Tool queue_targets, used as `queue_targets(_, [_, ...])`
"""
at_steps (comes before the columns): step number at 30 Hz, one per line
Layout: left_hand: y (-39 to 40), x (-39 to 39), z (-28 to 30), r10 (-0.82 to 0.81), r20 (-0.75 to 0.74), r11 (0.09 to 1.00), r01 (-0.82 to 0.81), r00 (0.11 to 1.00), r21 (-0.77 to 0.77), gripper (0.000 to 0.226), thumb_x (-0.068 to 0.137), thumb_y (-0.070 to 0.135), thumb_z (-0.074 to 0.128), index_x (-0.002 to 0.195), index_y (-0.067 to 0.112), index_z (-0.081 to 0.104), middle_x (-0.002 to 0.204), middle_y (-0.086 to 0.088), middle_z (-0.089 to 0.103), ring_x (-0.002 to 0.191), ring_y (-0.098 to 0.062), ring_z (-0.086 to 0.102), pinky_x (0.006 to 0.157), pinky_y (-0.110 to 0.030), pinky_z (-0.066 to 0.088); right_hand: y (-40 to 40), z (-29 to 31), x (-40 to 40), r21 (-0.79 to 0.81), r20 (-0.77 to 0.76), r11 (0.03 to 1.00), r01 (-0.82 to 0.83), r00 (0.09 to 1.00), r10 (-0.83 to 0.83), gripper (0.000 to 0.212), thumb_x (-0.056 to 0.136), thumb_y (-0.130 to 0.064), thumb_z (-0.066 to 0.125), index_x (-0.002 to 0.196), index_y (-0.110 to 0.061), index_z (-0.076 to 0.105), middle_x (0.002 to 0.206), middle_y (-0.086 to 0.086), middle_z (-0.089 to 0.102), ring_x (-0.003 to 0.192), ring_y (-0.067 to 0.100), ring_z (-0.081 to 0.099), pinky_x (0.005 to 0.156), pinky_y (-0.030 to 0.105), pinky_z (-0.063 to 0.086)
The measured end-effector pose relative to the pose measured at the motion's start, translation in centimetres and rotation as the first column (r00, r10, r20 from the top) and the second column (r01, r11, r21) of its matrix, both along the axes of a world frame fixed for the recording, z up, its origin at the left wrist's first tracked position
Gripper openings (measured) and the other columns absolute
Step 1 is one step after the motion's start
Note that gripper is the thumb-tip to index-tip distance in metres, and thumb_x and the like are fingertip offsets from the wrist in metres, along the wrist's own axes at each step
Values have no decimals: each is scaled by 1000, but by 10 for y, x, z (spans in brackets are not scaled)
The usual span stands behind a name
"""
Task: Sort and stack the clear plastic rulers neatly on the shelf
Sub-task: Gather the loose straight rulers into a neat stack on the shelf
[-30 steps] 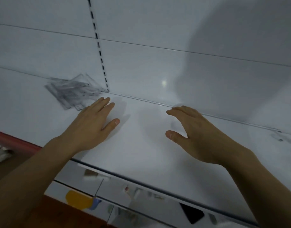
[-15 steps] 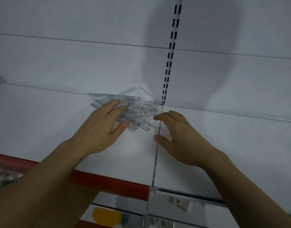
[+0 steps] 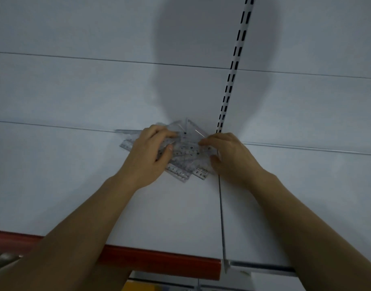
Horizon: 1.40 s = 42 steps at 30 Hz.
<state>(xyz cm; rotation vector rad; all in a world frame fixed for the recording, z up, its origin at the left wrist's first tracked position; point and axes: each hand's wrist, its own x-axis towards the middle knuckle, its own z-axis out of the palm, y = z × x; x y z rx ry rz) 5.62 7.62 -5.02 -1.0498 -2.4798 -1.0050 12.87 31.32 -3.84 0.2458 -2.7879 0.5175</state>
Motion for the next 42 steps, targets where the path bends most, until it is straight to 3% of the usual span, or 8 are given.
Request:
queue_targets(7, [2, 3, -2, -43, -31, 999, 44, 999, 9, 31, 98, 20, 49, 127, 16, 61, 122, 2, 55, 115, -16, 53, 100, -40, 45, 13, 8, 7, -157, -235, 987, 43, 969, -80, 12, 88, -11, 76, 98, -19, 77, 93, -4, 73, 86, 14, 65, 80, 33, 55])
queue_targets(12, [2, 9, 3, -82, -94, 993, 90, 992, 76, 32, 97, 14, 51, 128, 10, 60, 123, -2, 58, 116, -18, 53, 100, -40, 45, 16, 16, 16, -279, -283, 959, 49, 950, -131, 16, 82, -16, 83, 82, -20, 67, 78, -12, 62, 75, 4, 56, 68, 7, 40])
queue_targets(18, [5, 20, 12, -54, -225, 983, 91, 973, 161, 47, 96, 22, 60, 140, 10, 49, 132, -11, 50, 123, -25, 51, 102, -43, 45, 6, 17, 18, -200, -310, 977, -74, 951, 8, 16, 85, -14, 80, 86, -15, 64, 86, -5, 63, 78, 9, 55, 73, 20, 47])
queue_targets(24, [4, 15, 7, -11, -260, 993, 40, 966, 107, 46, 95, 32, 62, 138, 13, 58, 124, -9, 47, 115, -20, 51, 93, -49, 49, 2, 17, 20, -197, -356, 972, -127, 933, 50, 15, 87, -9, 78, 86, -13, 63, 86, -6, 59, 78, 2, 54, 73, 20, 49])
queue_targets(29, [4, 17, 7, 37, -324, 995, -6, 945, 97, 34, 96, 37, 62, 121, 16, 71, 107, -6, 46, 97, -20, 48, 83, -39, 45, -2, 20, 23, -199, -408, 964, -175, 909, 81, 18, 83, 2, 79, 84, -10, 65, 87, -7, 57, 80, -3, 52, 75, 11, 43])
queue_targets(34, [6, 18, 8, 27, -361, 998, -7, 932, 57, 29, 97, 39, 60, 102, 13, 73, 92, -4, 52, 85, -17, 46, 73, -35, 40, -6, 23, 25, -268, -423, 938, -221, 901, 91, 14, 85, -1, 79, 84, -6, 67, 85, 0, 61, 77, 8, 58, 75, 19, 51])
queue_targets(37, [7, 21, 6, -30, -395, 999, 34, 918, 4, 27, 101, 31, 54, 89, 10, 68, 83, -1, 58, 77, -18, 50, 68, -37, 37, -6, 23, 25, -324, -399, 926, -194, 915, 52, 13, 86, -10, 80, 90, -9, 68, 87, 0, 65, 80, 13, 63, 78, 26, 55])
queue_targets(42, [8, 24, 3, 16, -331, 1000, -11, 944, 15, 22, 103, 20, 42, 92, 12, 60, 73, 6, 56, 64, -16, 45, 69, -30, 25, 18, 12, 16, -244, -110, 966, 89, 987, -118, 52, 89, -29, 77, 135, -18, 57, 124, -6, 62, 111, 7, 57, 96, 15, 41])
